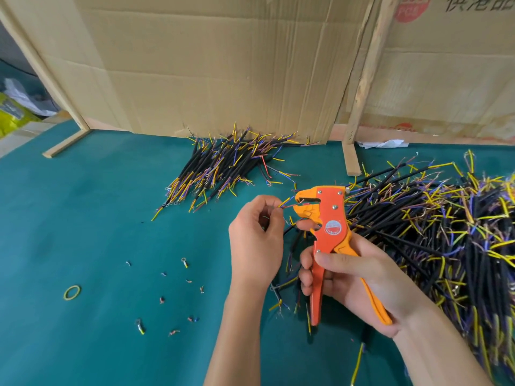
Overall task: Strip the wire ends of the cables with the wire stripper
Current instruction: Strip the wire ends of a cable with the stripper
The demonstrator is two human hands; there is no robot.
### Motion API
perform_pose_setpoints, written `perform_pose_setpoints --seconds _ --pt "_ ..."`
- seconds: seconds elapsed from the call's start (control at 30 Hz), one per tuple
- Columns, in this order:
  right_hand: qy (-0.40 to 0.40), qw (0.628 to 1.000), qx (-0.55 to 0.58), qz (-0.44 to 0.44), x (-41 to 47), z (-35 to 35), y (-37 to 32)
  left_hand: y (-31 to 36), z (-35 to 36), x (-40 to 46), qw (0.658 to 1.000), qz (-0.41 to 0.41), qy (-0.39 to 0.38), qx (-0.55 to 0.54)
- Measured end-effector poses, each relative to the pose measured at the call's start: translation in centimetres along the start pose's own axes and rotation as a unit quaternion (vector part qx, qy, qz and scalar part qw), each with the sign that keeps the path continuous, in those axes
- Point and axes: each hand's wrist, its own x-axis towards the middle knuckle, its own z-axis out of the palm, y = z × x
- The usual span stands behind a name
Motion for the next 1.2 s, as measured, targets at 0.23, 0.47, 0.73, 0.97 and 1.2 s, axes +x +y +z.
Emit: perform_pose_setpoints --seconds 0.23,0.47,0.73,0.97,1.2 --pt "0.015 1.0 0.027 0.003 0.3 0.3 0.4 -0.2 0.0 0.0 1.0 0.01 0.002 0.021" --pt "0.054 0.998 0.029 -0.003 0.5 1.1 0.8 0.1 0.0 0.0 1.0 0.01 0.011 -0.005" --pt "0.064 0.997 0.038 -0.013 0.6 1.9 1.0 -0.1 0.0 0.3 0.999 -0.015 0.006 -0.051" --pt "0.035 0.994 0.099 -0.012 0.8 1.6 1.2 -0.1 0.1 0.3 0.999 -0.03 0.022 -0.033" --pt "0.044 0.985 0.165 -0.005 0.4 0.1 0.1 0.0 -0.2 0.3 0.996 -0.033 0.086 0.002"
